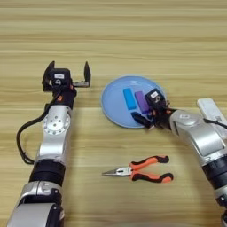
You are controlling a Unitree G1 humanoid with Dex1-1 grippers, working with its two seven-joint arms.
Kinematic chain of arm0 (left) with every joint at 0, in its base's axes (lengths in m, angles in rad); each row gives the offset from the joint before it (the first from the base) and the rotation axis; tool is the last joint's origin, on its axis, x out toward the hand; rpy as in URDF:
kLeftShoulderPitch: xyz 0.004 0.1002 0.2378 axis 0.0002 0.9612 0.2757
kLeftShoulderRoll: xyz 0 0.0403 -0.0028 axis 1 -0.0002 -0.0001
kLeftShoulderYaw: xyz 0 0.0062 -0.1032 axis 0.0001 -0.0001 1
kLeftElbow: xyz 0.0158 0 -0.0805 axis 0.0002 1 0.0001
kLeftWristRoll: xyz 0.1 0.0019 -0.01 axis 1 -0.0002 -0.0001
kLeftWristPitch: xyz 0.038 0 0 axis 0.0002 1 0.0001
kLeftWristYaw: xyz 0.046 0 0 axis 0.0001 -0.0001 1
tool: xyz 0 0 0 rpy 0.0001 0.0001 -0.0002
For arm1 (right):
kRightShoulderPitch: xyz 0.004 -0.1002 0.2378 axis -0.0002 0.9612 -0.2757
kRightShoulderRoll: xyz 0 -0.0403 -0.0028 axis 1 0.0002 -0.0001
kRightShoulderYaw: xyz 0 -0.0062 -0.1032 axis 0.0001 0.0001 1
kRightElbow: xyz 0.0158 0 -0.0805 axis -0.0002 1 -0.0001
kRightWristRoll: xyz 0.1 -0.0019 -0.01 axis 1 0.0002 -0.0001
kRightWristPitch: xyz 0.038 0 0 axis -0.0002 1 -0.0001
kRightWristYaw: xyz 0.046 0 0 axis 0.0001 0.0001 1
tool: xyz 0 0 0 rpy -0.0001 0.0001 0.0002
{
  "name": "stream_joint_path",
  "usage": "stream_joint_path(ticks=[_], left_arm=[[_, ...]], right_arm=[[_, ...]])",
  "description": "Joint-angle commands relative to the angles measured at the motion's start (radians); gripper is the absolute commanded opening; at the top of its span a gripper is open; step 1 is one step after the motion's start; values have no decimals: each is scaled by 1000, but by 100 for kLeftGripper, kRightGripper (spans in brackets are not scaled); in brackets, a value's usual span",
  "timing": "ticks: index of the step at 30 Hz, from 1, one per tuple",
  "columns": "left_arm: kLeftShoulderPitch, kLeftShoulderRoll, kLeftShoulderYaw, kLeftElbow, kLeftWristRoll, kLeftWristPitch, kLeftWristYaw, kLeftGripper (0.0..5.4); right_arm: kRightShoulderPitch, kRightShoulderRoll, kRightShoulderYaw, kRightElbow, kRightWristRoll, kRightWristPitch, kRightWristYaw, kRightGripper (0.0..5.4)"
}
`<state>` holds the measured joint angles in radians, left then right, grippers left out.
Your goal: Move the objects on the table
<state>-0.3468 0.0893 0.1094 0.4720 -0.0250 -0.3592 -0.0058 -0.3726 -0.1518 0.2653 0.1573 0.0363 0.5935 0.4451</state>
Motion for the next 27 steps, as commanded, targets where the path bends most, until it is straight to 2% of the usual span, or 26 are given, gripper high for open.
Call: stream_joint_path(ticks=[1, 15, 18, 27], left_arm=[[-9, -7, -4, -2, 2, -2, 5, 540], [-9, -10, -5, -4, 1, -2, 7, 540], [-10, -9, -4, -3, 1, -2, 7, 540], [-14, -11, -5, -1, 1, -3, 7, 540]], right_arm=[[-2, -13, -7, 68, -21, 57, -23, 328], [-27, -28, -16, 133, -31, 37, -21, 157], [-25, -31, -16, 125, -30, 40, -17, 142], [-28, -37, -14, 119, -30, 40, -9, 142]])
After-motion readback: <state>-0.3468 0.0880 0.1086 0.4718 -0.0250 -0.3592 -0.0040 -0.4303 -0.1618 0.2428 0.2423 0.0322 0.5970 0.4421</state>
